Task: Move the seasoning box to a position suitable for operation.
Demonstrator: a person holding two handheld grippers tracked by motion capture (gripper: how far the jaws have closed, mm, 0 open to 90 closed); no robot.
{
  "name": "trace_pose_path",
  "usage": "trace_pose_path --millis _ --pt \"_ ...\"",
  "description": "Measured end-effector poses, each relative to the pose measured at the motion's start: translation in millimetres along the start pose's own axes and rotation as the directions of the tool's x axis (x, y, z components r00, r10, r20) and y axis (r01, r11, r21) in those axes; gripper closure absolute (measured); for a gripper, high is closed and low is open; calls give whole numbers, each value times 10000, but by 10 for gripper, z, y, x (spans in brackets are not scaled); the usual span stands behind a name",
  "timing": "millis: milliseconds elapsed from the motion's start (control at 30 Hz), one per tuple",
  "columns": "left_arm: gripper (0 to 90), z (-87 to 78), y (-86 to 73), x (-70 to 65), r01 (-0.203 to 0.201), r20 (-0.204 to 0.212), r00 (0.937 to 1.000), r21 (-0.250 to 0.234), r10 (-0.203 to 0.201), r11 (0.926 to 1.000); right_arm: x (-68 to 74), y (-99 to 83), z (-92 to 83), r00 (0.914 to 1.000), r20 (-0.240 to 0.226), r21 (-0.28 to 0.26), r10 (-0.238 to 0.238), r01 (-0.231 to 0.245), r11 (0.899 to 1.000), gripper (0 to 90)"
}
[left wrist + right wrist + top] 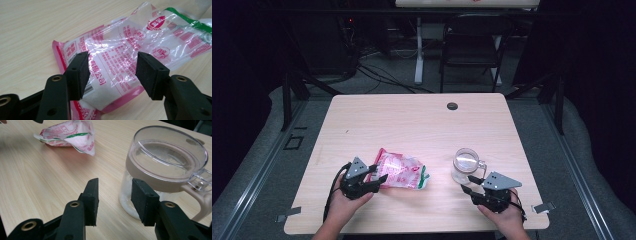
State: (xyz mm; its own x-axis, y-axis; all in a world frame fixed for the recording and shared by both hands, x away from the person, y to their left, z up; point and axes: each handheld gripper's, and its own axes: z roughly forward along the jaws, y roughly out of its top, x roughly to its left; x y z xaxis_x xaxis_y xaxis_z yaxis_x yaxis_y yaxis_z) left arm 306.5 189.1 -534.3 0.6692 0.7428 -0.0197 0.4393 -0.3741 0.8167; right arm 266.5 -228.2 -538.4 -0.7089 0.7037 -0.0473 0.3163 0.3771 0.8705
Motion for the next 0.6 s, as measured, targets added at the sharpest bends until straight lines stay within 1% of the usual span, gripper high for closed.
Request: trace_pose_path --millis 67,100,133,167,200,233,267,300,333,367,433,467,500,533,600 --pt "451 1 4 3 -12 30 10000 -49 12 10000 0 0 -10 10000 32 -30 -55 55 10000 572" --pt "456 1 11 5 35 44 10000 -39 -35 10000 -2 2 -13 9999 36 -89 -101 101 9999 569" --pt "465 4 17 6 95 78 9999 -126 -94 9999 -2 4 -15 9999 66 -176 -134 136 9998 564" --pt "471 2 24 8 41 74 10000 -155 -40 9999 -3 7 -15 9998 122 -215 -161 163 9996 557" --pt "471 -4 29 3 -13 -20 10000 -203 13 9998 -2 10 -15 9996 167 -268 -211 215 9994 548" --pt "475 -19 31 4 -65 -31 10000 -231 65 9997 0 12 -17 9992 240 -315 -334 341 9989 536" --pt "477 -28 28 2 -49 -70 10000 -274 47 9996 4 16 -21 9988 320 -361 -370 381 9986 524" --pt "477 -39 24 -3 10 -141 9999 -314 -15 9995 4 17 -19 9993 219 -434 -314 323 9985 517" --pt "478 -54 24 3 -74 -227 9997 -270 67 9996 6 21 -13 9997 62 -488 -250 253 9985 512" --pt "478 -67 22 2 -50 -313 9995 -254 42 9997 12 26 -3 9996 1 -523 -274 274 9983 511" --pt "476 -90 14 3 18 -322 9995 -264 -27 9996 31 51 16 9989 -18 -385 -466 465 9982 509" --pt "467 -98 12 1 12 -338 9994 -245 -20 9997 50 75 25 9983 33 -403 -586 587 9975 509" --pt "465 -107 9 -4 2 -404 9992 -279 -14 9996 61 92 28 9979 -32 -390 -641 640 9972 512" --pt "464 -115 7 -6 29 -396 9992 -344 -43 9994 74 115 37 9974 -87 -439 -710 705 9965 530" --pt "455 -126 7 -6 138 -248 9996 -430 -149 9990 104 166 42 9963 -308 -468 -804 789 9958 565"
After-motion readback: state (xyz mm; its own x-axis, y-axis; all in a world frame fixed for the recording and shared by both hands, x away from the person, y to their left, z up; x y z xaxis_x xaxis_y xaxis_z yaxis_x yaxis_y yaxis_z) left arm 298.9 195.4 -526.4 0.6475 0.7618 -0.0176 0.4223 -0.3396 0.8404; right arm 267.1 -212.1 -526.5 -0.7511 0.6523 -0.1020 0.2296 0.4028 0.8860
